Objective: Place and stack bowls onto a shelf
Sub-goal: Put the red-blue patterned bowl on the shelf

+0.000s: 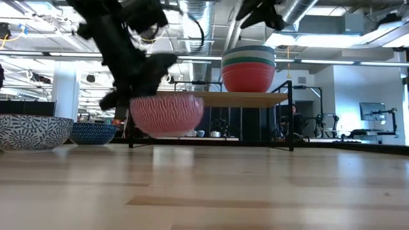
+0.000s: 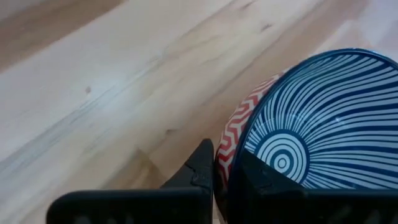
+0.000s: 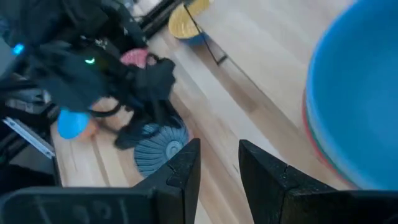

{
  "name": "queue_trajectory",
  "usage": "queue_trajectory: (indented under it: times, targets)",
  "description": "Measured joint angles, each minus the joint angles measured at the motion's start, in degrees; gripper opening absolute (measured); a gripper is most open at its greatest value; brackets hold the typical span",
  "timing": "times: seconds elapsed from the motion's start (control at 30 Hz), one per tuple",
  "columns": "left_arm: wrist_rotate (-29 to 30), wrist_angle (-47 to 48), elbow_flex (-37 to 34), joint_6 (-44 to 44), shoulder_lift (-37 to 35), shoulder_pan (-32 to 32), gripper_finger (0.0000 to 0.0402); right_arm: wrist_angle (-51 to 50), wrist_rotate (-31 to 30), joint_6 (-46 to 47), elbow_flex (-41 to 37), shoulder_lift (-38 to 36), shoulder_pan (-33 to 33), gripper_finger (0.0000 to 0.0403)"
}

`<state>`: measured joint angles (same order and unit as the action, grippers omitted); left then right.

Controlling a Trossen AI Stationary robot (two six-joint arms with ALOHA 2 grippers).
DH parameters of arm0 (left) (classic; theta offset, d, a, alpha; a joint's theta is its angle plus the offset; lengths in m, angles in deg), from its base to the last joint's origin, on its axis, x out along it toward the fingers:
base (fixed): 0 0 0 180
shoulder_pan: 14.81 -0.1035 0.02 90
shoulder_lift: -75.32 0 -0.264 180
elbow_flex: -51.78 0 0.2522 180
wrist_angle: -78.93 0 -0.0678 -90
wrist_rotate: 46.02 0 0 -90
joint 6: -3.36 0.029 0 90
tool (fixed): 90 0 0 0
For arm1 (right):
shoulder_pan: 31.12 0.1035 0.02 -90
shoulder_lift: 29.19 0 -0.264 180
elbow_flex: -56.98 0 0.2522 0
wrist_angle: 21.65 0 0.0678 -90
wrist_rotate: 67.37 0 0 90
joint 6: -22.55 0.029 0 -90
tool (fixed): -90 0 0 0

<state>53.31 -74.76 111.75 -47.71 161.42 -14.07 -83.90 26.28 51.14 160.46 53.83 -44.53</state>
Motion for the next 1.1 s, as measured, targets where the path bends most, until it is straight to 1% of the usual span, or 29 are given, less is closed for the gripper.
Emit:
queue_trajectory:
  times: [0.1,0.2,0.3,0.4,0.53,0.77,1.0,1.1]
  targets:
    - [2.4,2.1,2.7,-0.6,-1.4,1.6,0.0005,1.2,2.5,-1.3,-0.1,-0.4,-1.9,0.0134]
    - [4.8,4.7,5.6,-0.7,-2.4,2.4,0.0005,0.7,3.0,-3.1,-0.2,-0.9,-3.3,0.0134]
    - [6.2,9.6,9.7,-0.1,-3.2,2.6,0.0005,1.3,3.0,-4.2,0.0,-1.3,-3.7,0.0134]
    - [7.5,15.6,14.0,1.8,-3.8,2.5,0.0005,1.0,3.2,-4.8,-0.1,-1.4,-3.7,0.0134]
    - [9.0,19.7,19.4,5.2,-4.3,1.6,0.0005,1.0,4.0,-5.1,-0.1,-1.4,-3.6,0.0134]
    - [9.0,23.9,25.1,9.0,-4.7,-0.6,0.0005,1.2,4.0,-5.1,-0.1,-1.4,-3.6,0.0134]
    - [6.6,24.8,27.5,10.3,-6.0,-2.1,0.0005,1.3,4.1,-5.1,-0.1,-1.4,-3.6,0.0134]
    - [6.3,26.4,29.0,11.1,-6.8,-2.9,0.0005,1.1,5.4,-5.1,0.7,-1.4,-3.5,0.0134]
